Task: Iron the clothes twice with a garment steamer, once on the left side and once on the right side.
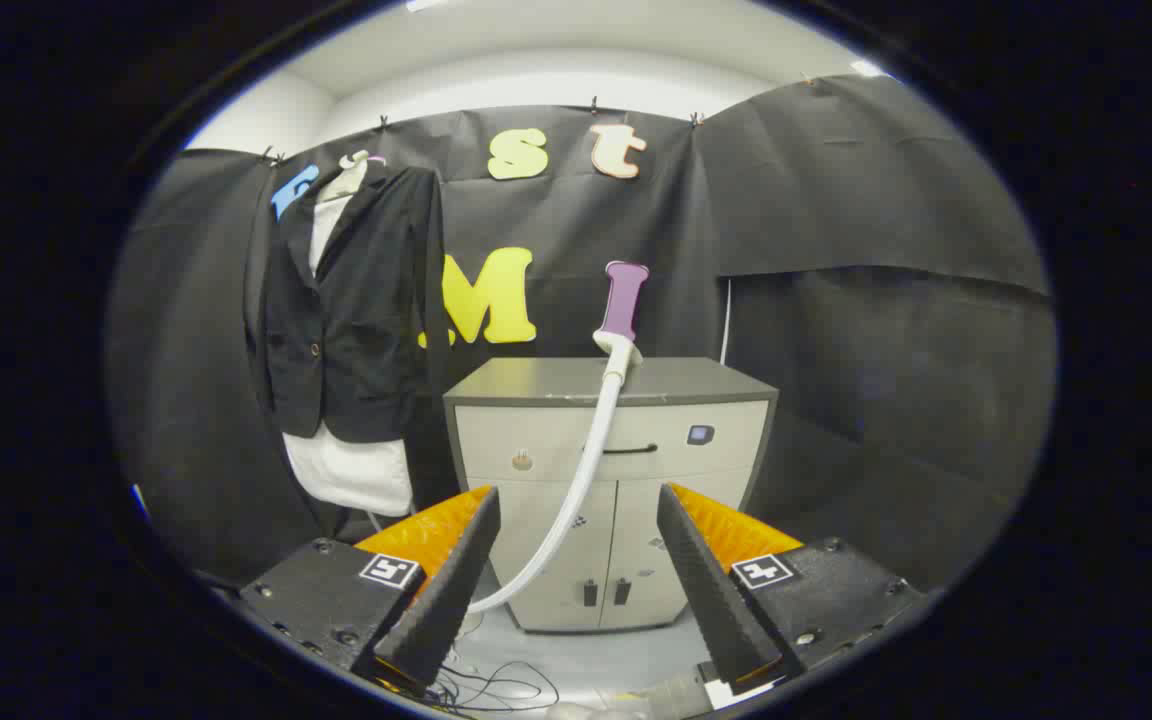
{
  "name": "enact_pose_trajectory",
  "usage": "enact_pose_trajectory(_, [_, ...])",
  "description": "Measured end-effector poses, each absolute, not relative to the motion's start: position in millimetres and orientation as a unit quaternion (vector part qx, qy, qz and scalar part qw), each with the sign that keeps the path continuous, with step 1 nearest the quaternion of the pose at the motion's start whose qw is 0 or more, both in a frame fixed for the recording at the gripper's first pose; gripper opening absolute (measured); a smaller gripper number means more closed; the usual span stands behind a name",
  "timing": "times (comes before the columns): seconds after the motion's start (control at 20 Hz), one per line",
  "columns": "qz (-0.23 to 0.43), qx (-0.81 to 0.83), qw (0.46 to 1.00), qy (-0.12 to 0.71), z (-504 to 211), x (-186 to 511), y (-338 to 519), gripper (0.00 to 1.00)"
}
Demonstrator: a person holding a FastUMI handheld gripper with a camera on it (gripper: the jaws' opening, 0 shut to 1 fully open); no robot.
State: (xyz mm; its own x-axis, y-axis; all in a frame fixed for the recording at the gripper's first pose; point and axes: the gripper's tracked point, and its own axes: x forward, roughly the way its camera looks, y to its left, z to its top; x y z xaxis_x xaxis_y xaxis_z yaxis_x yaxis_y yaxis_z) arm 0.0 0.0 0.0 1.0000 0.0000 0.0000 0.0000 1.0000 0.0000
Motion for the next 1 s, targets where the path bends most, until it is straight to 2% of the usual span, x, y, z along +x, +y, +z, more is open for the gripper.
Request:
enact_pose_trajectory(0.7, [-0.011,-0.013,1.0,-0.011,12,10,-17,0.99])
enact_pose_trajectory(1.0, [-0.015,-0.014,1.0,-0.005,46,47,-32,0.99])
